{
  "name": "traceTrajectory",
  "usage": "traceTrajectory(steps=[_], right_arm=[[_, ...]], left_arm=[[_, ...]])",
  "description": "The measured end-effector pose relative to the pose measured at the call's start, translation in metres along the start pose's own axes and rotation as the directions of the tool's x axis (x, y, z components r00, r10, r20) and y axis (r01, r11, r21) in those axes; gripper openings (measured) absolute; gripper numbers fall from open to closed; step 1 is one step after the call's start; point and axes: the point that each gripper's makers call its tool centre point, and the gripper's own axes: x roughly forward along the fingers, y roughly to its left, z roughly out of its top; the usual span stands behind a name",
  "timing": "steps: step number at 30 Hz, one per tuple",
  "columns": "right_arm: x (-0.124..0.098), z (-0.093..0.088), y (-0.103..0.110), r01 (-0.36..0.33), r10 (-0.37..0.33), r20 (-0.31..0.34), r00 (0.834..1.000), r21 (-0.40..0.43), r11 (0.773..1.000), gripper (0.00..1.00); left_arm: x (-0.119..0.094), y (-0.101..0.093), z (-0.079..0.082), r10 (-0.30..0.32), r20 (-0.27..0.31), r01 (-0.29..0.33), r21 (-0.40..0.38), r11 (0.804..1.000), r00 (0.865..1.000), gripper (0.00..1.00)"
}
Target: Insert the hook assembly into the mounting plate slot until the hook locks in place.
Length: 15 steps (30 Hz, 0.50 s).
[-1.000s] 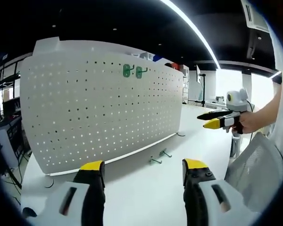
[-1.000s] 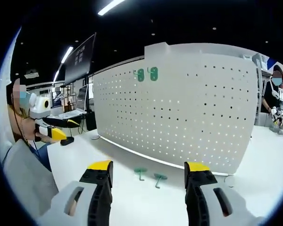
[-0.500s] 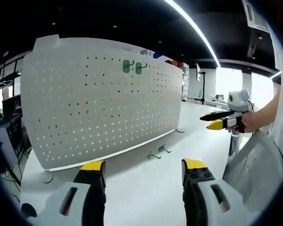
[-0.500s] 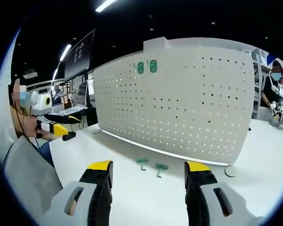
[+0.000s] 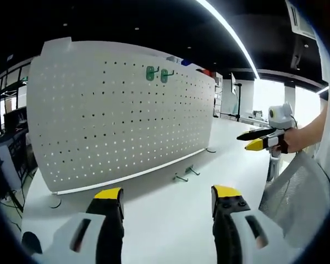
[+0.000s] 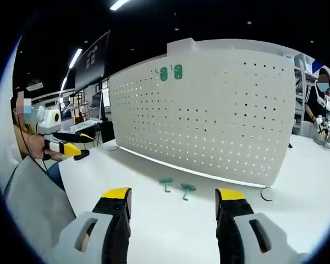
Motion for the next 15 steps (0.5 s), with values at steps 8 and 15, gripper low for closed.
traceTrajectory(steps=[8,15], right_arm=[[0.0,-0.002,0.0,0.0,0.0,-0.003,1.0,0.005,1.0,0.6],[0.0,-0.002,0.001,-0.002,0.002,-0.007,1.0,-0.001,1.0,0.6]], left_arm=[[0.003,-0.003,0.005,-0.007,0.0,0.007,0.011,1.0,1.0,0.66],[0.025,-0.003,0.016,-0.05,-0.012,0.05,0.051,0.997,0.999,0.67]])
